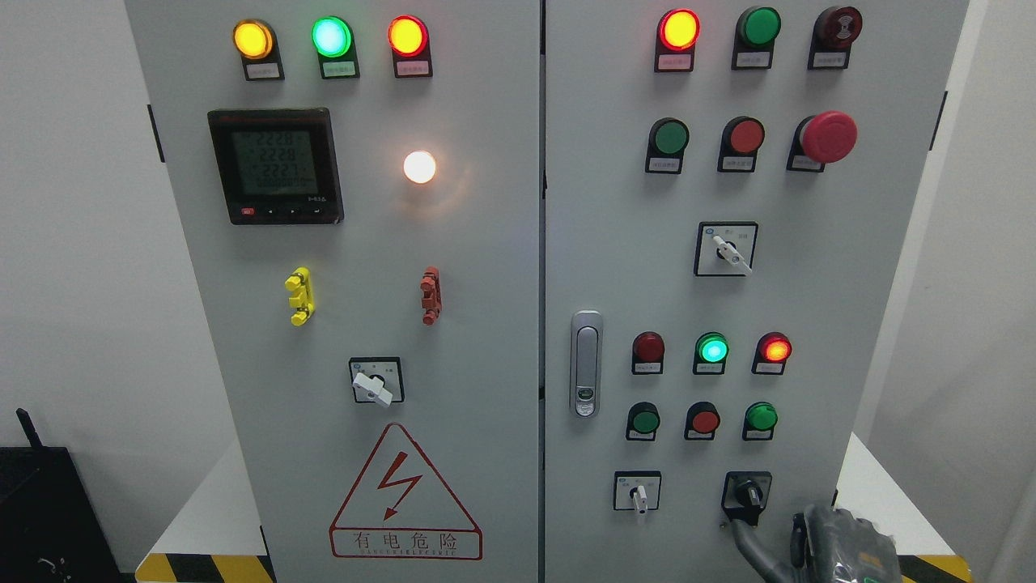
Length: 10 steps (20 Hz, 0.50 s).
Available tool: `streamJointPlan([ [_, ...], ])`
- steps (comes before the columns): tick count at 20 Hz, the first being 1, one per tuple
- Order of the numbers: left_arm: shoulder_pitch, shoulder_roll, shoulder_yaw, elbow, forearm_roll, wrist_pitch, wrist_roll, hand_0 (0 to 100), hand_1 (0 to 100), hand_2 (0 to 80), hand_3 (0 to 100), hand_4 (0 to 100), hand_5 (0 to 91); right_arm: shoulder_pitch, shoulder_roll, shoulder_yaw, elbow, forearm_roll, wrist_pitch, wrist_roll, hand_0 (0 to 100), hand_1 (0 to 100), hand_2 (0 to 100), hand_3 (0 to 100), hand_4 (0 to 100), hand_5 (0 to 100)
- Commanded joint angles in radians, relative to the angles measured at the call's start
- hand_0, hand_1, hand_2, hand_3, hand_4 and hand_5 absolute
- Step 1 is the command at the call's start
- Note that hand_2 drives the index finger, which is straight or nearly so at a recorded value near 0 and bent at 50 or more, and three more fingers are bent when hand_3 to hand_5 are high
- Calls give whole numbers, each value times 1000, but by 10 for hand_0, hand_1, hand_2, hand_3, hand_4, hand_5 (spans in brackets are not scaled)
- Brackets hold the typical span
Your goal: Flip black knob to close circuit
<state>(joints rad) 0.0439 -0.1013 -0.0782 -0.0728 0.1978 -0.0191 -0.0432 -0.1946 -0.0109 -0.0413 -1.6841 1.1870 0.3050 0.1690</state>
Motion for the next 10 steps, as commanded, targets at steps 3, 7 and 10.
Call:
streamJointPlan([
  [3,1,0,0,-1,0,1,0,120,556,0,0,0,0,99,22,-44,-133,-252,-107,-3,0,44,747,985,822,778],
  [7,1,0,0,1,0,1,0,120,556,0,0,0,0,191,23,-152,-213,-751,-276,39,0,0,306,499,345,94],
  [10,1,0,0,-1,0,1,0,120,556,0,0,0,0,311,22,-225,-325,-1204,-267,147,0,0,46,155,36,0],
])
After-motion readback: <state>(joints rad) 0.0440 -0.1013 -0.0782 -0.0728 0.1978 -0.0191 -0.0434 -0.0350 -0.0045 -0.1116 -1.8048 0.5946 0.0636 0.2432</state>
